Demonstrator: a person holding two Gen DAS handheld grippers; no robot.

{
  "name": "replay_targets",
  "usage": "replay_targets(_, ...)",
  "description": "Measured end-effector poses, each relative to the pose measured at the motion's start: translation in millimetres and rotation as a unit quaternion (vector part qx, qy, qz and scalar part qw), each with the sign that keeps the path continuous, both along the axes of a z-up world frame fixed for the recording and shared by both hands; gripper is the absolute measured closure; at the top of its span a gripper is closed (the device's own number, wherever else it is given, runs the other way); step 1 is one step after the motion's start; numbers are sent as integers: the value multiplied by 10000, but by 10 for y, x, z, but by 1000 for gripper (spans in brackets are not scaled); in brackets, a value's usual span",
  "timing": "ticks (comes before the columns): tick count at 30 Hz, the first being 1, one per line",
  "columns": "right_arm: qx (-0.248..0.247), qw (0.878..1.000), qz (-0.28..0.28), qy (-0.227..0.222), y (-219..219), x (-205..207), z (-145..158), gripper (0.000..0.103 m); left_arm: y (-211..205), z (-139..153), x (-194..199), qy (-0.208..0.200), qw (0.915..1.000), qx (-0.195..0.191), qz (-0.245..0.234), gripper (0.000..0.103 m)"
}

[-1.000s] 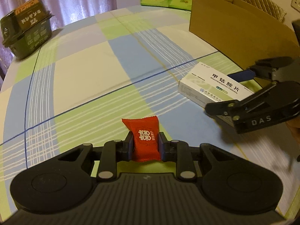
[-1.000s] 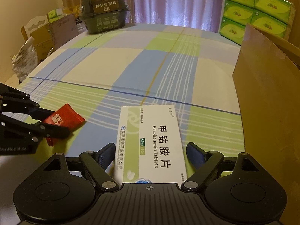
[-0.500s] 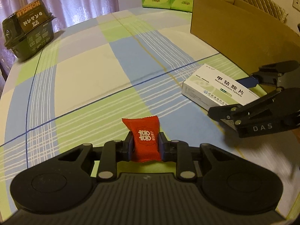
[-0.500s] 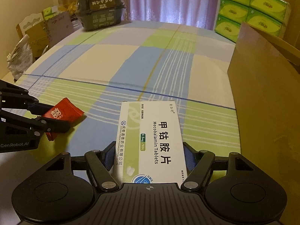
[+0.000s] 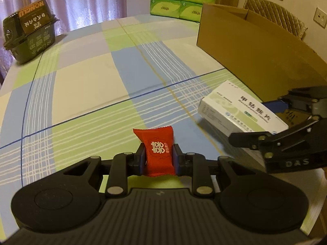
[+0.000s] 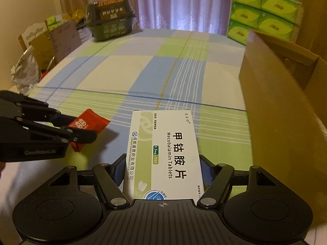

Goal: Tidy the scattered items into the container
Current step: 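Lift and carry the medicine box and red candy toward the cardboard box with both tools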

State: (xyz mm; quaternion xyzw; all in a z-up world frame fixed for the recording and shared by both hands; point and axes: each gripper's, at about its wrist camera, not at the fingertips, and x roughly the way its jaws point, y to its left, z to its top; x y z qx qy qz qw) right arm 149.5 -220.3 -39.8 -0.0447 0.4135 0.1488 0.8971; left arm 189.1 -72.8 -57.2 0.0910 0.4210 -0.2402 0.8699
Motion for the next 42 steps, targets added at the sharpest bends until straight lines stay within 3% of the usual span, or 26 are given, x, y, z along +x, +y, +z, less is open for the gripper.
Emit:
replay_targets(15, 253, 9990, -194, -300, -264, -789, 549, 30, -98, 414, -873, -16, 9973, -340, 654, 81)
replay_targets(27, 391, 9979, -293, -427, -489, -1260, 818, 30, -283, 707, -1389, -177, 9969, -425, 633, 81)
replay_targets(42, 361, 9952, -760, -508, -947, -1579, 974, 30, -653, 832, -1611, -115, 9967, -704, 394, 81)
